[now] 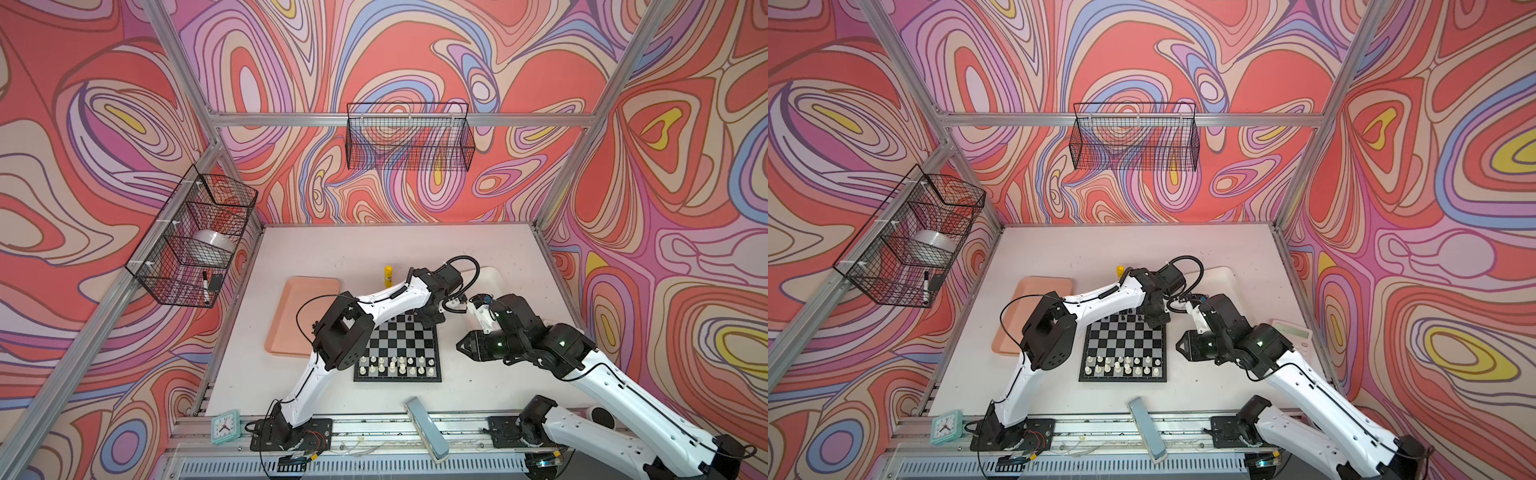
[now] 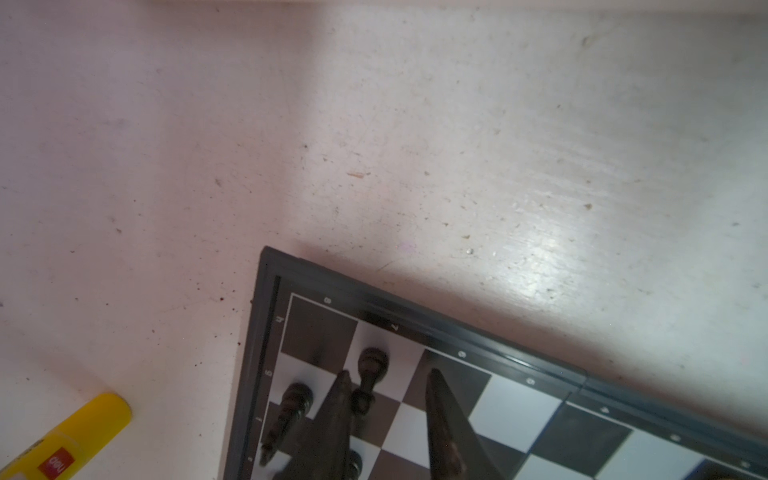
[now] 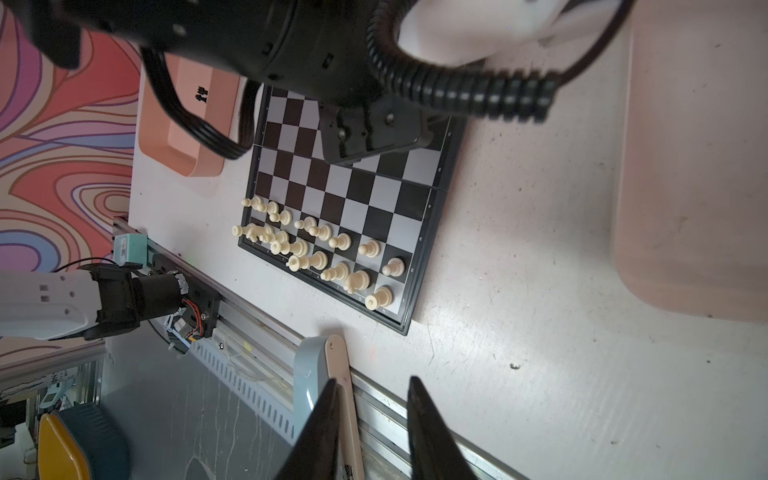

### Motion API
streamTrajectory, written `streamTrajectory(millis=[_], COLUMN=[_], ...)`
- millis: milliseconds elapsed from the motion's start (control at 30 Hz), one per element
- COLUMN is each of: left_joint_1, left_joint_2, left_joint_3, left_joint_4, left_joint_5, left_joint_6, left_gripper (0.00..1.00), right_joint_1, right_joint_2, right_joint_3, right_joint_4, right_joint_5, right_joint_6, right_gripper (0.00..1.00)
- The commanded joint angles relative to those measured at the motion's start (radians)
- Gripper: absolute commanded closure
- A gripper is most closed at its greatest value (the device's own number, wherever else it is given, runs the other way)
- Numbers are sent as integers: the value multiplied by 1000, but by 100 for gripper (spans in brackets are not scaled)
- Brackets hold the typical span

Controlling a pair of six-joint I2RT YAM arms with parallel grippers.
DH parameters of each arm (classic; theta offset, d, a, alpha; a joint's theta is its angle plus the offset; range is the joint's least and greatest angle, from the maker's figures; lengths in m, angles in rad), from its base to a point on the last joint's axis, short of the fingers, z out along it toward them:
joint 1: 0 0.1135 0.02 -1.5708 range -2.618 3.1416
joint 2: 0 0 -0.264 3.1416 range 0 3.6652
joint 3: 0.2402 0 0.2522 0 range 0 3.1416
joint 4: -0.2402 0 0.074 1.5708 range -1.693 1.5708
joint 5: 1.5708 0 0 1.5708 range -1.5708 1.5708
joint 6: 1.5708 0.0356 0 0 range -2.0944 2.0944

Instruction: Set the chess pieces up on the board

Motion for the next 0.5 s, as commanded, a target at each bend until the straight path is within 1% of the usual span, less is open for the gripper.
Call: streamTrajectory(millis=[0,200,467], left_joint_1=[-7,-7,-7], left_joint_2=[-12,-12,-15], left_joint_3=[-21,-22,1], left_joint_4=[-20,-20,-31], left_joint_5=[7,12,17], left_joint_6=[10,7,5], left_gripper=[63,59,58], right_joint_1=[-6,-6,-7], right_joint_2=[1,1,1], right_joint_3=[-14,-14,-14], right_joint_4=[15,14,14], right_joint_5=[4,4,4], right_joint_6=[-9,-8,-8], right_gripper=[72,71,71])
